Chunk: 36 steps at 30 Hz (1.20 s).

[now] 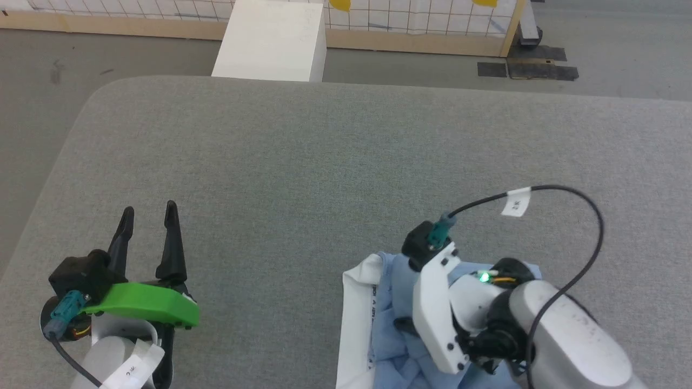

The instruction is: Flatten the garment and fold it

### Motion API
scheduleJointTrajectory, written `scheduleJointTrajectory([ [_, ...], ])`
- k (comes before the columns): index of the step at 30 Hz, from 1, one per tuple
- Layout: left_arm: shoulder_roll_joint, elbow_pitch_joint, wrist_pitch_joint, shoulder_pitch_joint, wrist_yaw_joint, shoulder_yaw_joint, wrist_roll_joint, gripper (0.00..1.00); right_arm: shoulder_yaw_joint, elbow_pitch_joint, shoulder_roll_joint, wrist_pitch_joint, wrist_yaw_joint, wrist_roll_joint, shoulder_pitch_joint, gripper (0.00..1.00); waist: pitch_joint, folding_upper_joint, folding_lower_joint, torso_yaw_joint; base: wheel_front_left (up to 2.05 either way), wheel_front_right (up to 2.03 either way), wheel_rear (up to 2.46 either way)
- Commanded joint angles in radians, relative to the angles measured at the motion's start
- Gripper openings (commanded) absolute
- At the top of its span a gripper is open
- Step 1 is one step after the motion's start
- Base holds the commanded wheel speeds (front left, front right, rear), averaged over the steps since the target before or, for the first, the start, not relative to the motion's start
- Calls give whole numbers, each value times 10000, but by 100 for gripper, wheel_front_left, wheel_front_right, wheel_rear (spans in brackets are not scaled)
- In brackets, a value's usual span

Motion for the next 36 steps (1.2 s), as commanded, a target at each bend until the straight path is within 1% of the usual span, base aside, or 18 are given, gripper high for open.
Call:
scheduleJointTrajectory([
  [1,-39,15,-47,-33,-87,42,90,100,148,274,164,-249,-15,-2,-138,0,-5,0,0,22,0,0,0],
  [2,-73,36,-47,-17,-110,44,107,100,339,700,285,-586,-15,-71,-170,0,-10,0,0,41,0,0,0],
  [6,-137,57,-47,-22,-157,45,142,100,539,1562,507,-1219,-15,-186,-228,0,4,0,0,79,0,0,0],
  [7,-150,61,-47,-26,-168,45,151,100,588,1719,544,-1347,-15,-216,-257,0,8,0,0,87,0,0,0],
  [9,-176,73,-47,-37,-192,43,170,100,580,1942,669,-1932,-15,-273,-348,0,18,0,0,101,0,0,0],
  [10,-188,82,-47,-38,-202,46,179,100,631,2085,729,-2096,-15,-255,-388,5,19,0,0,102,0,0,0],
  [11,-194,91,-47,-33,-209,51,186,100,709,2154,750,-2210,-15,-259,-444,100,13,0,0,96,0,0,0],
  [17,-203,130,-47,69,-236,76,231,100,1013,2111,864,-2663,-15,242,-764,100,-120,0,0,18,0,0,0],
  [20,-191,136,-47,116,-235,63,243,100,1155,1784,758,-2788,-15,474,-934,100,-221,0,0,-39,0,0,0],
  [25,-142,110,-46,221,-194,79,232,100,1119,1124,447,-3045,-15,765,-1126,100,-414,0,0,-198,0,0,0],
  [27,-117,87,-42,283,-166,89,228,100,985,797,309,-3275,-15,837,-1161,100,-499,0,0,-274,0,0,0],
  [30,-83,36,-40,361,-112,108,236,100,538,274,134,-3926,-15,842,-1172,100,-646,0,0,-411,0,0,0],
  [36,-58,-117,-42,457,23,175,317,100,-716,-545,-149,-5779,-15,305,-1050,100,-882,0,0,-695,0,0,0],
])
